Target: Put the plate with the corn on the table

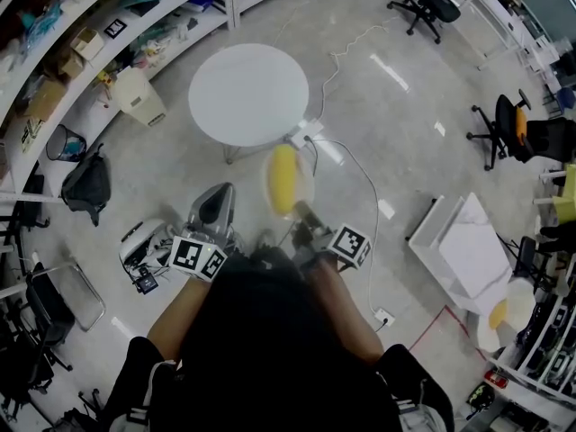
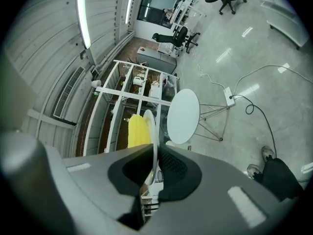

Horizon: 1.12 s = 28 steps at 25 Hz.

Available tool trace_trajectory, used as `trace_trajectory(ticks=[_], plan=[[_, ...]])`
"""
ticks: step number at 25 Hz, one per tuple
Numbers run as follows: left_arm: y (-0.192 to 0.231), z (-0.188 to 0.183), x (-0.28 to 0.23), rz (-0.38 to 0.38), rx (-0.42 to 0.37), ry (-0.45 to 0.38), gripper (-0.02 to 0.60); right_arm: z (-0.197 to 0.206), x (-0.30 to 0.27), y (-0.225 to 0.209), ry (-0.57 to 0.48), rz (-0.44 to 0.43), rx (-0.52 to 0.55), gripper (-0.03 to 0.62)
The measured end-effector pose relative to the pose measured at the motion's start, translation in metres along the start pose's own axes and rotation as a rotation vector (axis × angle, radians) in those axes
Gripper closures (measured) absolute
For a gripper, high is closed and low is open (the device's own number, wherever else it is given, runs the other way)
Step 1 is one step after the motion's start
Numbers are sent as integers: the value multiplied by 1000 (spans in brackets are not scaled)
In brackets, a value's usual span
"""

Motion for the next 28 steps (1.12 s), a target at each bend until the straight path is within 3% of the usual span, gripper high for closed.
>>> trace_trajectory(ticks=[6,10,14,18,28], plan=[[-10,2,-6,-15,-15,-6,580,-20,-7,1,10,-57,18,559],[-13,2,-10,-19,-18,3,580,-26,-3,0,0,-24,7,559],[-11,1,-17,-9,-19,1,580,-29,-5,-1,-13,-48,2,559],[-7,2,-27,11,-23,-3,580,-30,-3,-5,-31,10,2,559],[6,1,-64,36,4,16,580,-36,-23,-7,-41,16,-10,559]])
Point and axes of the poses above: the fingertips, and each gripper's own axes: x backward along the fingers, y to its left, z out of its underside, the point moved 8 cm from there along x, backward along the fingers, and after that the axes turned 14 degrees about -z, right-handed, at the moved point
